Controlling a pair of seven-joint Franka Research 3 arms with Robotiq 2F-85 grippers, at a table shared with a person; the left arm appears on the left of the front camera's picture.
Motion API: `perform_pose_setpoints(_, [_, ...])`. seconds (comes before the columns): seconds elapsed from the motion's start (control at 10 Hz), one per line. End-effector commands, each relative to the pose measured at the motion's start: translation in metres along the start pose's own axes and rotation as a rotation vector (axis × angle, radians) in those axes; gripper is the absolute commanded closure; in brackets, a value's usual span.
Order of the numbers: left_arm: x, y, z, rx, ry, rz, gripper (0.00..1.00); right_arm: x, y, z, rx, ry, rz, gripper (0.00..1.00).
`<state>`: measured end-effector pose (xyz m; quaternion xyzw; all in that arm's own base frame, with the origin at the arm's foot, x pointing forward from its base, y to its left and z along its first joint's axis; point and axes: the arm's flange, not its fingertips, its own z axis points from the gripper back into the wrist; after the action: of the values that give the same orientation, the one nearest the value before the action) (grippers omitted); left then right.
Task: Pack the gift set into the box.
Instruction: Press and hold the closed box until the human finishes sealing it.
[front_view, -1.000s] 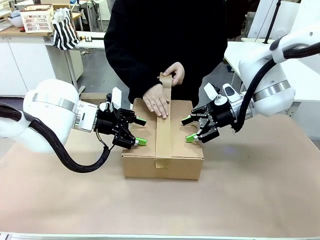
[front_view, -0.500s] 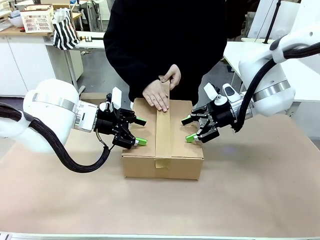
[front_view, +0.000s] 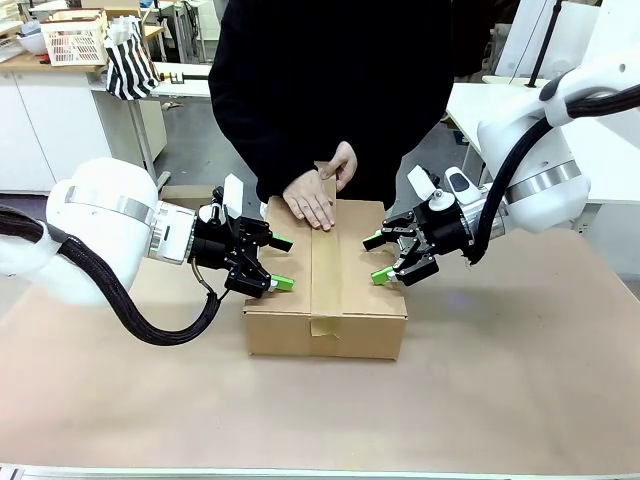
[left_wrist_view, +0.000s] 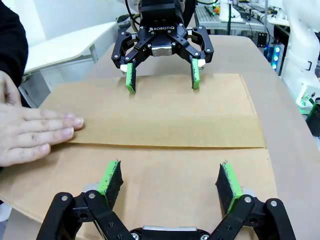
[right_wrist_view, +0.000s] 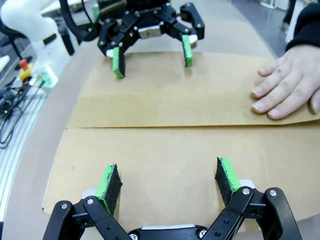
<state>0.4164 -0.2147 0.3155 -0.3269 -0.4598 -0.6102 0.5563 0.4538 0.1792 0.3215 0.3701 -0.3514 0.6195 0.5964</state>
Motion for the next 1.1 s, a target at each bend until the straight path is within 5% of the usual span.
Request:
perform_pose_setpoints(0.0, [-0.0021, -0.0020, 0.0011, 0.001, 0.010, -0.010, 0.00, 0.0002, 0.0001, -0.0001, 0.000, 0.000, 0.000, 0.00])
perform_pose_setpoints(1.0, [-0.0021, -0.0020, 0.0011, 0.001, 0.010, -0.010, 0.00, 0.0002, 0.0001, -0.0001, 0.000, 0.000, 0.000, 0.00])
